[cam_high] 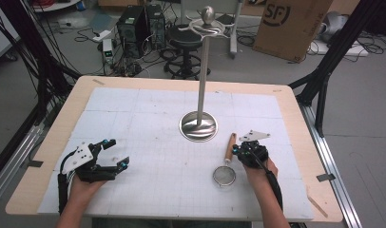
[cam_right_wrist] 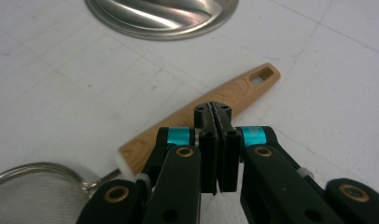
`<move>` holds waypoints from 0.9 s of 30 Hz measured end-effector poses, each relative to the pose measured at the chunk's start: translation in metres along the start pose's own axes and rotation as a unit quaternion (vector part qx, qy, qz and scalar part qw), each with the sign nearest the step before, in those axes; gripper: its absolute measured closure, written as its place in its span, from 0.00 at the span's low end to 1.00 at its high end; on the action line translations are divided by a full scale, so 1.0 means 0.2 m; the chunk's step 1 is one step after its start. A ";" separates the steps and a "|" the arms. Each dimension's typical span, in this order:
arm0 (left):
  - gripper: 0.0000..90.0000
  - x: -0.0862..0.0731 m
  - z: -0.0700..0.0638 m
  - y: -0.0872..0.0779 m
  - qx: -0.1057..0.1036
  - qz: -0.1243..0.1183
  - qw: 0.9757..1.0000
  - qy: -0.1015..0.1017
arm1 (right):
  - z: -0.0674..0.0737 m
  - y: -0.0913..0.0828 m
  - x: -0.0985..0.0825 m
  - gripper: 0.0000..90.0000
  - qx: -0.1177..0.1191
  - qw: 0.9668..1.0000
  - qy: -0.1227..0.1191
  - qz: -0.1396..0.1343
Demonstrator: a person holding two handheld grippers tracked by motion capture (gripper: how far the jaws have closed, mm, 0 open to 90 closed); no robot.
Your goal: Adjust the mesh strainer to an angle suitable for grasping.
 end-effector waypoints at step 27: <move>0.17 0.00 0.00 0.00 0.001 0.000 1.000 0.001 | 0.24 -0.03 -0.13 0.99 0.089 0.993 -0.059 0.053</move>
Point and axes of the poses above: each handheld gripper's, and its own axes: y roughly forward along the jaws, x roughly out of its top, z roughly to its left, the point moved 4 cm from there along y, roughly forward along the jaws, and after that the axes turned 13 degrees about y, right-handed, at the moved point
